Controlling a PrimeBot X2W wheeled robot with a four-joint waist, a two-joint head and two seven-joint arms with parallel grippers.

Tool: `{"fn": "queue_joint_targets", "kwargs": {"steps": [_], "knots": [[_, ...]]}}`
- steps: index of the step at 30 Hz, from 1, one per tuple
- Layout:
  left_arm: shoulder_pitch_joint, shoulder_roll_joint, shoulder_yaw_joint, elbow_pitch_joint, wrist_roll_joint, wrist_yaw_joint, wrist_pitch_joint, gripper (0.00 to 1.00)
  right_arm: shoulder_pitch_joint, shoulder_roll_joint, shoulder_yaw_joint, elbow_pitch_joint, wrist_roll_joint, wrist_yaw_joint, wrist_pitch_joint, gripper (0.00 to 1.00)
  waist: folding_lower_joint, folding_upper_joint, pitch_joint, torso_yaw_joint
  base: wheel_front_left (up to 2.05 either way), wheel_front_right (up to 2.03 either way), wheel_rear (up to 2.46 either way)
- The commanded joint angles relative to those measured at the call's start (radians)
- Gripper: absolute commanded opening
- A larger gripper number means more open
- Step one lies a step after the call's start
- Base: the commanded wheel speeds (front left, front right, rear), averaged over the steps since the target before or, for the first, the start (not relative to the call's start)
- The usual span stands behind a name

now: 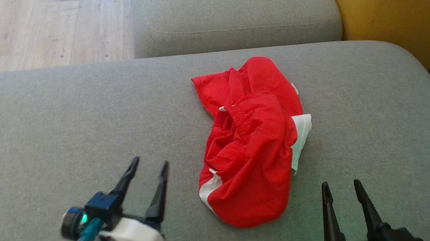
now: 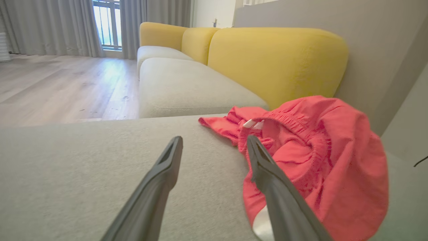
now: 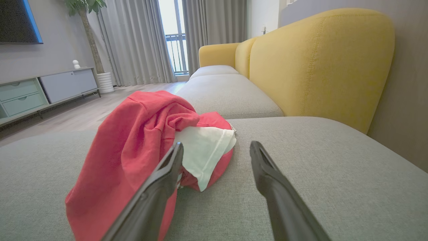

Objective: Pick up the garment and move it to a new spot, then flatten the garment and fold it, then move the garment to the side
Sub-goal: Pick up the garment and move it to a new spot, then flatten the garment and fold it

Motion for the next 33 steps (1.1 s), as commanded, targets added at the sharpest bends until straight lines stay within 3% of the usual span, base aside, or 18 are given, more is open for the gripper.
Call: {"fn": "queue_joint_targets", "kwargs": {"steps": [1, 7, 9, 15, 19, 26, 33], "knots": [[-0.022, 0.030, 0.051, -0.032, 0.010, 0.013, -0.012, 1.00, -0.019, -0.006, 0.022, -0.035, -0.005, -0.001, -0.004, 1.00, 0.0001, 0.0000, 0.001, -0.001, 0.00, 0.00, 0.00], [-0.062, 0.070, 0.079, -0.018, 0.046, 0.051, 0.000, 1.00, -0.039, -0.008, 0.042, -0.036, -0.004, -0.001, -0.004, 1.00, 0.0001, 0.0000, 0.035, -0.033, 0.00, 0.00, 0.00], [-0.109, 0.072, 0.083, 0.003, 0.045, 0.045, 0.027, 1.00, -0.053, -0.011, 0.050, -0.037, -0.004, -0.001, -0.004, 1.00, 0.0001, 0.0000, 0.065, -0.045, 0.00, 0.00, 0.00], [-0.365, 0.039, 0.084, 0.115, 0.027, -0.027, 0.145, 1.00, -0.128, -0.022, 0.080, -0.049, 0.001, -0.001, -0.004, 1.00, 0.0001, 0.0000, 0.231, -0.082, 0.00, 0.00, 0.00], [-0.569, -0.013, 0.059, 0.254, 0.037, -0.073, 0.232, 1.00, -0.185, -0.034, 0.101, -0.049, 0.002, -0.001, -0.004, 1.00, 0.0001, 0.0000, 0.337, -0.096, 0.00, 0.00, 0.00], [-0.837, -0.113, 0.014, 0.534, 0.060, -0.173, 0.245, 1.00, -0.248, -0.037, 0.119, -0.053, 0.012, -0.001, -0.004, 1.00, 0.0001, 0.0000, 0.445, -0.125, 0.00, 0.00, 0.00], [-0.966, -0.172, -0.069, 0.735, 0.066, -0.272, 0.267, 1.00, -0.263, -0.035, 0.126, -0.052, 0.017, -0.001, -0.004, 1.00, 0.0001, 0.0000, 0.499, -0.143, 0.00, 0.00, 0.00]]}}
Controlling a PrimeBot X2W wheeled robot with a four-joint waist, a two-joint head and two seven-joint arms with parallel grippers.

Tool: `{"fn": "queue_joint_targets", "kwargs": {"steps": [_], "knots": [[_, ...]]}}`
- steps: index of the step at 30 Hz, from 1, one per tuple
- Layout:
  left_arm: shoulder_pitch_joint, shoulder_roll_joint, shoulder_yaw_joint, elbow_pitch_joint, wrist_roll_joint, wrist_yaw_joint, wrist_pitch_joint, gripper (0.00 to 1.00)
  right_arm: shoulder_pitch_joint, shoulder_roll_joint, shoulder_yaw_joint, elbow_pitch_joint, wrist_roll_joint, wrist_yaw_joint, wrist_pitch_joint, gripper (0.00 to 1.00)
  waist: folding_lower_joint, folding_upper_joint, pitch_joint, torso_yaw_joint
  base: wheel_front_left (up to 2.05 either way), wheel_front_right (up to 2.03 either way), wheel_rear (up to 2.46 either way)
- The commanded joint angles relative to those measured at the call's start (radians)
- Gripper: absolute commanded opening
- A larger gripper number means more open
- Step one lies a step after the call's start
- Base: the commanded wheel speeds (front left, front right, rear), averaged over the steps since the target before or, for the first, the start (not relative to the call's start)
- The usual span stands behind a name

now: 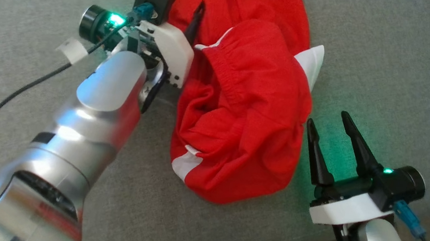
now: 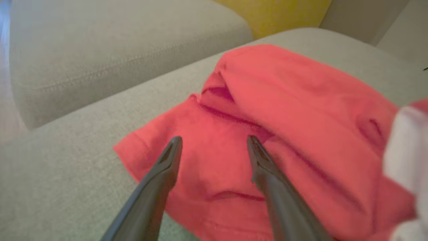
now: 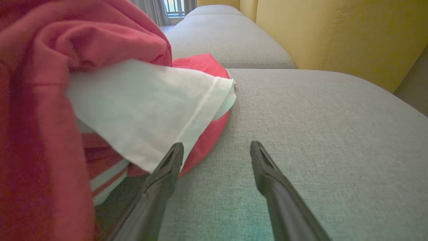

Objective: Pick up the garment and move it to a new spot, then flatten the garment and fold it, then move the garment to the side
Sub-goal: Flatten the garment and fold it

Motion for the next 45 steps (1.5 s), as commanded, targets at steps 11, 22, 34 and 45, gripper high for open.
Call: {"fn": "queue_joint_targets", "kwargs": {"steps": [11, 22, 34, 45], "knots": [[-0.066, 0.007, -0.088, 0.097, -0.050, -0.041, 0.052, 1.00, -0.048, 0.011, 0.050, -0.018, 0.022, -0.001, -0.004, 1.00, -0.0003, 0.0000, 0.030, -0.069, 0.00, 0.00, 0.00], [-0.093, 0.007, -0.161, 0.171, -0.043, -0.013, -0.040, 0.00, -0.039, 0.021, 0.022, -0.009, 0.022, -0.001, -0.004, 1.00, -0.0003, 0.0000, -0.001, -0.057, 0.00, 0.00, 0.00], [-0.187, 0.006, -0.122, 0.060, -0.159, -0.060, -0.229, 0.00, 0.040, 0.015, 0.008, -0.001, 0.015, -0.001, -0.004, 1.00, -0.0003, 0.0000, -0.238, 0.026, 0.00, 0.00, 0.00], [-0.316, 0.089, -0.088, 0.082, -0.110, -0.037, -0.275, 0.00, 0.131, 0.018, -0.007, -0.005, 0.009, -0.001, -0.004, 1.00, -0.0003, 0.0000, -0.389, 0.053, 0.00, 0.00, 0.00]]}}
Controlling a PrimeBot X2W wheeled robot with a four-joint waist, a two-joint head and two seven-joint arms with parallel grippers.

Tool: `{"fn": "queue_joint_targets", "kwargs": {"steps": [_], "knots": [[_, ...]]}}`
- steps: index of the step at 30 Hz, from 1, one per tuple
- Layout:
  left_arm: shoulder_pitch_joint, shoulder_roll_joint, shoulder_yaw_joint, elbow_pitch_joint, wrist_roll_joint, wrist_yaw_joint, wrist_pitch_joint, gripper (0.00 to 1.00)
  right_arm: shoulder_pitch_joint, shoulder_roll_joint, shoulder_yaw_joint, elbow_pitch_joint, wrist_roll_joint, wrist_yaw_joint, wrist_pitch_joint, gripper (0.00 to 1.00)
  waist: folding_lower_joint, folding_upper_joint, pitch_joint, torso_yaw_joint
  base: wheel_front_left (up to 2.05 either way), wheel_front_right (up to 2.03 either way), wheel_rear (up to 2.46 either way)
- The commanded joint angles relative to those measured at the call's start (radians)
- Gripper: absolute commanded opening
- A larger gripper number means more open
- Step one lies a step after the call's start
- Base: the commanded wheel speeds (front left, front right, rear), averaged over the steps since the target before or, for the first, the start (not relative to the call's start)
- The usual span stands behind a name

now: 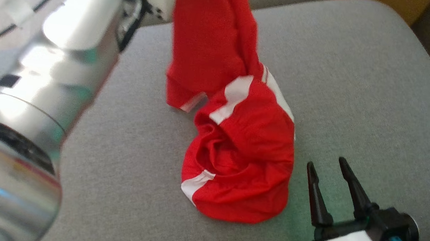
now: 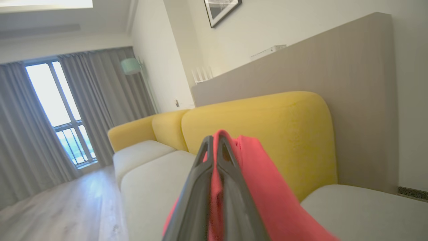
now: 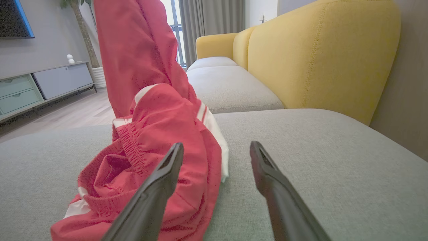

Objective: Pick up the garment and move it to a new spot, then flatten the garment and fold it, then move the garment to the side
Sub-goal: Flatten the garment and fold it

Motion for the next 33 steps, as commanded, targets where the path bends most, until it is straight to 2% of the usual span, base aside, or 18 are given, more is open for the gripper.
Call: {"fn": "queue_joint_targets", "kwargs": {"steps": [1, 19, 26, 33], "knots": [[-0.081, 0.047, 0.036, -0.014, 0.006, 0.008, -0.011, 0.00, -0.012, -0.003, 0.015, -0.033, -0.008, -0.001, -0.004, 1.00, 0.0003, 0.0000, -0.027, 0.022, 0.00, 0.00, 0.00], [-0.134, 0.280, 0.141, -0.100, 0.079, 0.090, -0.012, 0.00, 0.043, -0.003, -0.012, -0.050, -0.014, -0.001, -0.004, 1.00, 0.0003, 0.0000, -0.061, 0.248, 0.00, 0.00, 0.00], [-0.109, 0.367, 0.164, -0.056, 0.084, 0.104, -0.012, 0.00, 0.051, -0.002, -0.016, -0.052, -0.016, -0.001, -0.004, 1.00, 0.0003, 0.0000, -0.055, 0.316, 0.00, 0.00, 0.00], [-0.038, 0.442, 0.181, -0.037, 0.068, 0.097, -0.012, 0.00, 0.078, -0.003, -0.028, -0.056, -0.018, -0.001, -0.004, 1.00, 0.0003, 0.0000, -0.063, 0.362, 0.00, 0.00, 0.00]]}}
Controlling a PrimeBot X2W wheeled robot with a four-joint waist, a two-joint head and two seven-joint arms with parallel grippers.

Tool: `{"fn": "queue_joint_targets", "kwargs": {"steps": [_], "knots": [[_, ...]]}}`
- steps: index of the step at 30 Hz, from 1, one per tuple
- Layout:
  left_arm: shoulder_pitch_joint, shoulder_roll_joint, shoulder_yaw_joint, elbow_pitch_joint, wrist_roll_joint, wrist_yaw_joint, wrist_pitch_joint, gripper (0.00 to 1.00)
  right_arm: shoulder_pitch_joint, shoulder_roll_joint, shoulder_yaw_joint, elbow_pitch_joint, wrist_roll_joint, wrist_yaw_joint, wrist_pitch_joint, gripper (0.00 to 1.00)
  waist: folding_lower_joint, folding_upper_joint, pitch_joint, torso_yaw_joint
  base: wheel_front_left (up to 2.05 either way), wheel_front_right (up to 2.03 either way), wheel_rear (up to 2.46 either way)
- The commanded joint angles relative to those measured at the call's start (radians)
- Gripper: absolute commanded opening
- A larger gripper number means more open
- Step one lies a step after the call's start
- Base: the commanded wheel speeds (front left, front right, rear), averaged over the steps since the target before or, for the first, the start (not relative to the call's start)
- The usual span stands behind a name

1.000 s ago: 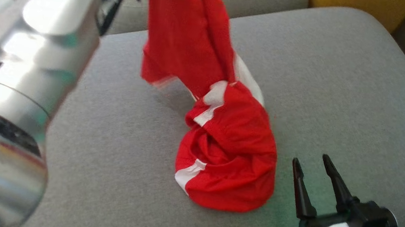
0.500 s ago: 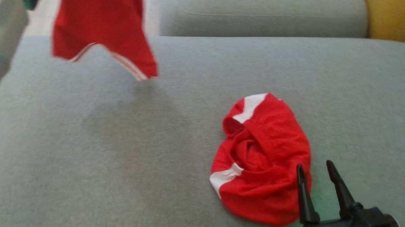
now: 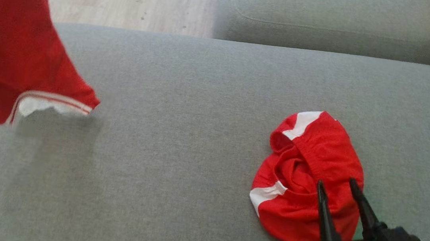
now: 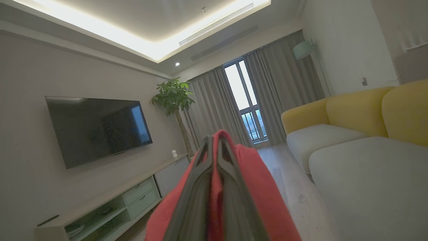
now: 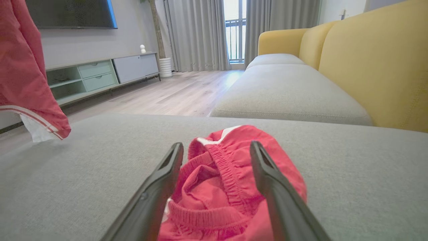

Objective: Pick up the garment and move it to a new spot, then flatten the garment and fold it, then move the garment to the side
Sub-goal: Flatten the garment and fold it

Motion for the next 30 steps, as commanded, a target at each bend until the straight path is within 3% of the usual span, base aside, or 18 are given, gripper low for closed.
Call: {"fn": "queue_joint_targets", "kwargs": {"steps": [1, 6, 13, 19, 20, 21, 22, 26, 30], "knots": [[0.002, 0.065, 0.032, -0.010, -0.009, 0.002, -0.005, 0.00, 0.001, -0.006, 0.022, -0.032, -0.009, -0.001, -0.004, 1.00, 0.0000, 0.0000, -0.004, 0.015, 0.00, 0.00, 0.00], [0.158, 0.084, 0.043, 0.019, -0.054, -0.002, -0.001, 0.00, 0.002, -0.005, 0.015, -0.037, -0.003, -0.001, -0.004, 1.00, 0.0000, 0.0000, -0.001, 0.031, 0.00, 0.00, 0.00], [0.434, 0.057, 0.092, 0.044, -0.151, -0.014, -0.004, 0.00, 0.000, -0.004, 0.019, -0.039, 0.000, -0.001, -0.004, 1.00, 0.0000, 0.0000, 0.005, 0.029, 0.00, 0.00, 0.00], [0.655, 0.037, 0.174, -0.014, -0.190, 0.026, -0.005, 0.00, 0.001, -0.011, 0.024, -0.041, 0.003, -0.001, -0.004, 1.00, 0.0000, 0.0000, 0.009, 0.015, 0.00, 0.00, 0.00], [0.685, 0.034, 0.185, -0.028, -0.187, 0.034, -0.005, 0.09, 0.001, -0.014, 0.026, -0.040, 0.003, -0.001, -0.004, 1.00, 0.0000, 0.0000, 0.006, 0.011, 0.00, 0.00, 0.00], [0.709, 0.030, 0.197, -0.047, -0.183, 0.041, -0.005, 0.84, 0.001, -0.016, 0.026, -0.039, 0.002, -0.001, -0.004, 1.00, 0.0000, 0.0000, 0.004, 0.007, 0.00, 0.00, 0.00], [0.730, 0.027, 0.215, -0.072, -0.179, 0.052, -0.005, 1.00, 0.001, -0.017, 0.025, -0.039, 0.001, -0.001, -0.004, 1.00, 0.0000, 0.0000, 0.000, 0.003, 0.00, 0.00, 0.00], [0.819, 0.022, 0.280, -0.215, -0.125, 0.092, -0.005, 1.00, 0.003, -0.021, 0.029, -0.036, 0.000, -0.001, -0.004, 1.00, 0.0000, 0.0000, -0.023, -0.017, 0.00, 0.00, 0.00], [0.975, -0.020, 0.378, -0.464, -0.048, 0.111, -0.005, 1.00, 0.003, -0.020, 0.021, -0.037, -0.003, -0.001, -0.004, 1.00, 0.0000, 0.0000, -0.061, -0.050, 0.00, 0.00, 0.00]]}}
